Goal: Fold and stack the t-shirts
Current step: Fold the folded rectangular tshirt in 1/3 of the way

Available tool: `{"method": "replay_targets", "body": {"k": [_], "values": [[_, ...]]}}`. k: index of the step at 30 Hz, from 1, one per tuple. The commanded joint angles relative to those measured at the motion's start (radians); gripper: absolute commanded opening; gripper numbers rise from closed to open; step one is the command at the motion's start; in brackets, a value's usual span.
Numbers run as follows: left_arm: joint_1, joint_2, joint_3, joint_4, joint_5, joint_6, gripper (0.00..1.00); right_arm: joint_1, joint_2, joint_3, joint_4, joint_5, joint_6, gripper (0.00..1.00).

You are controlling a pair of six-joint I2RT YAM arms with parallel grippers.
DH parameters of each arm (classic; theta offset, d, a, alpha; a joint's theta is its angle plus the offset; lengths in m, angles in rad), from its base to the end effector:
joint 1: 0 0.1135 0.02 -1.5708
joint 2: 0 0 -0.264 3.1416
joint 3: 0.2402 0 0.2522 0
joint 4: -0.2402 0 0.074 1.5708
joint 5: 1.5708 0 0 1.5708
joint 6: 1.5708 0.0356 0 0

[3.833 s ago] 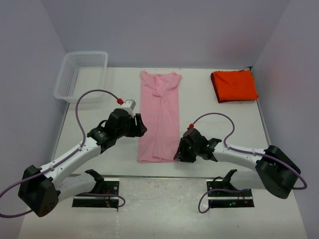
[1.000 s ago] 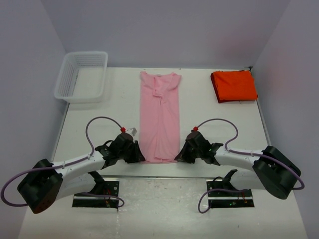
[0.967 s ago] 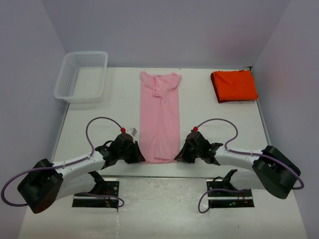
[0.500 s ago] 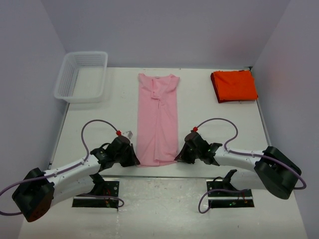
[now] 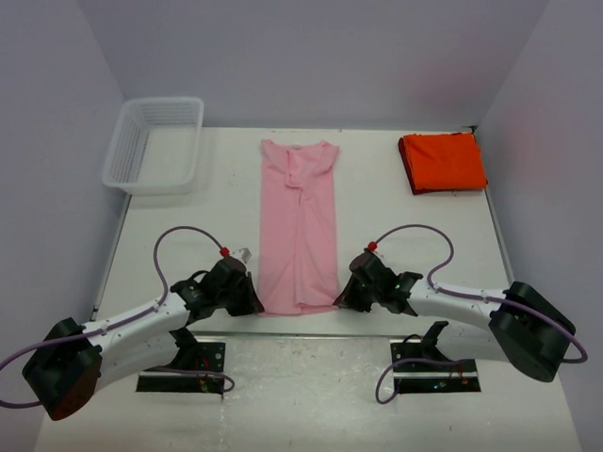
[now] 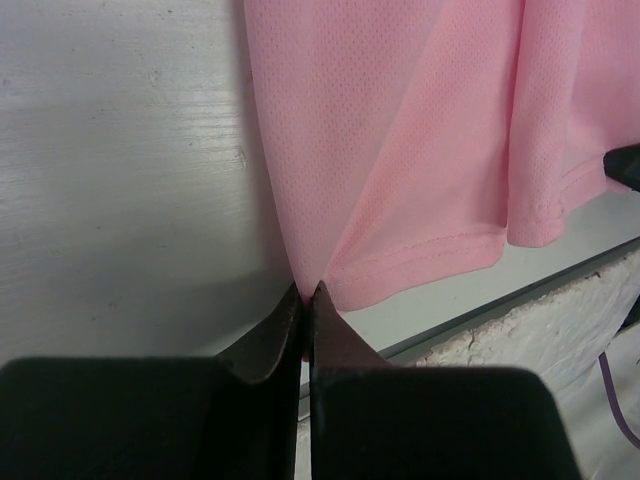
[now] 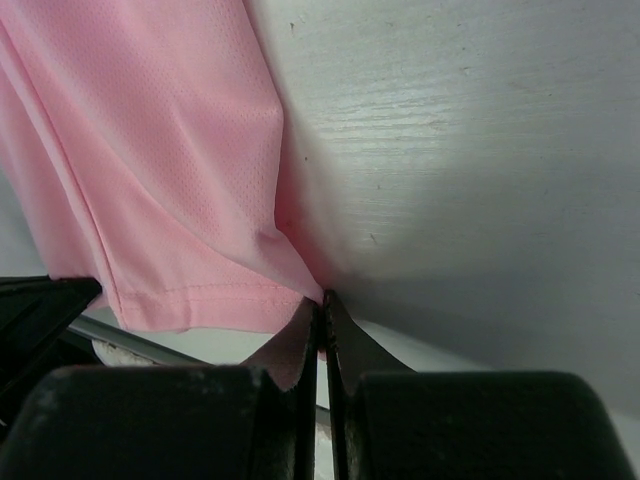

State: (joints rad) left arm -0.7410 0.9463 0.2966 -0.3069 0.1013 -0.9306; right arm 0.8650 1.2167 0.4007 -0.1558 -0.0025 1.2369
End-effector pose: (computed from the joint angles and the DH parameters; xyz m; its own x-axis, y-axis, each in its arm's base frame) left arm 0.1157 -0.1107 0.1378 -0.9332 -0.2276 -0.2780 -0.0567 0.8574 -0.5116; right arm 0.1308 0.1536 0.1333 -0.8955 0.4058 -0.1828 0.2564 0.8061 0.5334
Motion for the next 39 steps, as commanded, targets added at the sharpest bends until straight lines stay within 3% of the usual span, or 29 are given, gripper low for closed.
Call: {"method": "replay_targets", "body": {"k": [1, 18, 29, 35, 39], "values": [[-0.003, 0.000, 0.033, -0.063, -0.009, 0.035, 0.00, 0.022, 0.044, -0.019, -0.136, 0.078, -0.047, 0.00], [-0.009, -0.155, 0.069, -0.209, -0.008, 0.052, 0.00, 0.268, 0.015, 0.135, -0.366, 0.228, -0.017, 0.00], [-0.011, -0.162, 0.078, -0.225, 0.000, 0.058, 0.00, 0.331, -0.017, 0.211, -0.473, 0.309, -0.034, 0.00], [-0.011, -0.078, 0.266, -0.224, -0.076, 0.153, 0.00, 0.322, 0.004, 0.369, -0.563, 0.389, -0.134, 0.00], [-0.009, 0.044, 0.431, -0.210, -0.146, 0.226, 0.00, 0.232, 0.050, 0.506, -0.602, 0.421, -0.256, 0.00]]}}
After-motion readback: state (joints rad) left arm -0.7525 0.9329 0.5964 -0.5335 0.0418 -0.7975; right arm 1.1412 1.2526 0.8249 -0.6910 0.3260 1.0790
